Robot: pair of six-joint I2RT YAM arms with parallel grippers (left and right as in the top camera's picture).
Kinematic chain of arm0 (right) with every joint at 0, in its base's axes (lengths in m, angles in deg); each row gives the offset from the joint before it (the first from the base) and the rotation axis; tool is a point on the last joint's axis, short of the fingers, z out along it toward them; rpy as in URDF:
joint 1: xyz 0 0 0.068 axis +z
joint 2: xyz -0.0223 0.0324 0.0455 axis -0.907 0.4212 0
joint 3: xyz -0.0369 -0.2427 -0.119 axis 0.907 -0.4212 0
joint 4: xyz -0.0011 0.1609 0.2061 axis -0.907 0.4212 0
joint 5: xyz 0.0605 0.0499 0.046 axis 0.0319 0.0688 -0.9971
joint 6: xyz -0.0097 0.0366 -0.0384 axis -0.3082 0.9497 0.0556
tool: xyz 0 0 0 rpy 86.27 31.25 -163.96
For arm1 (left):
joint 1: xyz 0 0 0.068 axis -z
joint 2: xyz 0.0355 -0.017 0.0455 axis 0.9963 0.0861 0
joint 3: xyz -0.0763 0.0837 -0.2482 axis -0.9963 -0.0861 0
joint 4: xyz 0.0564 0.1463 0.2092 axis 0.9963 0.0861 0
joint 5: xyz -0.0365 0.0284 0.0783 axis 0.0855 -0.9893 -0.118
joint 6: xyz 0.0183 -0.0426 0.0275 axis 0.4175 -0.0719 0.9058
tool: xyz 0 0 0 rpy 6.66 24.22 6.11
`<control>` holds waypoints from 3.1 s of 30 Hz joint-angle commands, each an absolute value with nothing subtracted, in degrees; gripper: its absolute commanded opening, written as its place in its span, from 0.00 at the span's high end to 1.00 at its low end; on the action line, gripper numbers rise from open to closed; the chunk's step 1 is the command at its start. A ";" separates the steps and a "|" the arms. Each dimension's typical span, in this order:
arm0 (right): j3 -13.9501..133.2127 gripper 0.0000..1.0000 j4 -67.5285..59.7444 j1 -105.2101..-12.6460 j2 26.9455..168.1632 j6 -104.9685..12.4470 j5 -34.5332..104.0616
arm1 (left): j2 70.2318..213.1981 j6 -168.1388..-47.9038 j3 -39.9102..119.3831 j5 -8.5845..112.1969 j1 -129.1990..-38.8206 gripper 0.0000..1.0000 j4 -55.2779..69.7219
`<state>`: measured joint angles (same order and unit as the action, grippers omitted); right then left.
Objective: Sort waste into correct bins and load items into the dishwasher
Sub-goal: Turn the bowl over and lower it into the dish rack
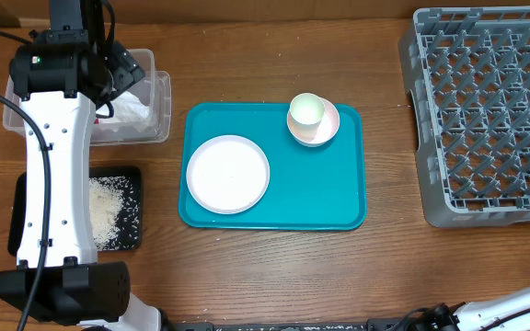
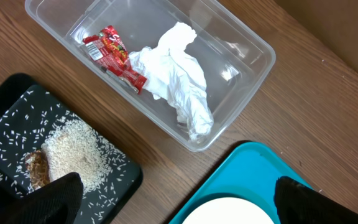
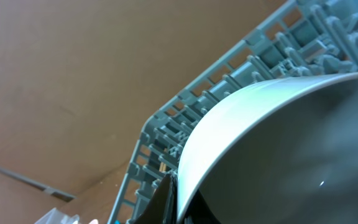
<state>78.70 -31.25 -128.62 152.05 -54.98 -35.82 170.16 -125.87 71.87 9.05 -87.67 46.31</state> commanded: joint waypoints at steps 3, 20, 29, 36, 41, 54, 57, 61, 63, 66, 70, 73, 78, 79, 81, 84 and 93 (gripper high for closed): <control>78.70 0.96 -32.56 -128.97 152.38 -47.75 -36.52 | 170.25 -126.65 72.22 9.23 -87.28 0.00 46.27; 78.70 0.00 -23.97 -134.74 152.27 -42.20 -33.75 | 170.25 -126.65 72.22 9.23 -87.28 0.00 46.27; 78.72 0.00 -23.86 -136.73 148.03 -32.64 -33.48 | 170.25 -126.65 72.22 9.23 -87.28 0.00 46.27; 78.72 0.00 -22.22 -137.71 138.96 -26.00 -25.83 | 170.25 -126.65 72.22 9.23 -87.28 0.00 46.27; 78.72 0.00 -14.90 -137.80 132.27 -20.91 -13.46 | 170.25 -126.65 72.22 9.23 -87.28 0.00 46.27; 78.72 0.00 -12.76 -135.11 132.27 -30.59 -10.38 | 170.25 -126.65 72.22 9.23 -87.28 0.00 46.27; 78.72 0.00 -14.24 -133.69 132.27 -30.22 -13.38 | 170.25 -126.65 72.22 9.23 -87.28 0.00 46.25; 78.72 0.00 -12.62 -127.79 132.27 -36.53 -9.03 | 170.25 -126.65 72.22 9.23 -87.28 0.00 46.27; 78.94 0.00 -8.19 -123.79 132.27 -40.91 -0.09 | 170.25 -126.65 72.22 9.23 -87.28 0.00 46.27; 80.03 0.00 -2.00 -117.67 132.30 -44.40 19.82 | 170.25 -126.65 72.22 9.25 -87.26 0.00 46.27; 82.66 0.00 2.28 -109.63 132.41 -48.64 41.31 | 170.25 -126.65 72.22 9.23 -87.28 0.00 46.27; 83.73 0.00 2.72 -105.60 132.41 -48.60 51.23 | 170.25 -126.65 72.22 9.23 -87.28 0.00 46.27; 83.73 0.01 2.96 -103.44 134.22 -48.49 63.67 | 170.25 -126.65 72.22 9.23 -87.28 0.00 46.27; 83.71 0.01 3.09 -103.46 134.92 -48.62 63.78 | 170.25 -126.65 72.22 9.23 -87.28 0.00 46.27; 83.71 0.01 3.09 -103.85 136.34 -48.64 63.78 | 170.25 -126.65 72.22 9.23 -87.23 0.00 46.27; 83.71 0.07 3.07 -104.12 138.87 -48.62 63.76 | 170.25 -126.65 72.22 9.23 -87.23 0.00 46.27; 83.71 0.28 1.43 -104.62 143.05 -48.67 63.78 | 170.25 -126.65 72.22 9.23 -87.28 0.00 46.27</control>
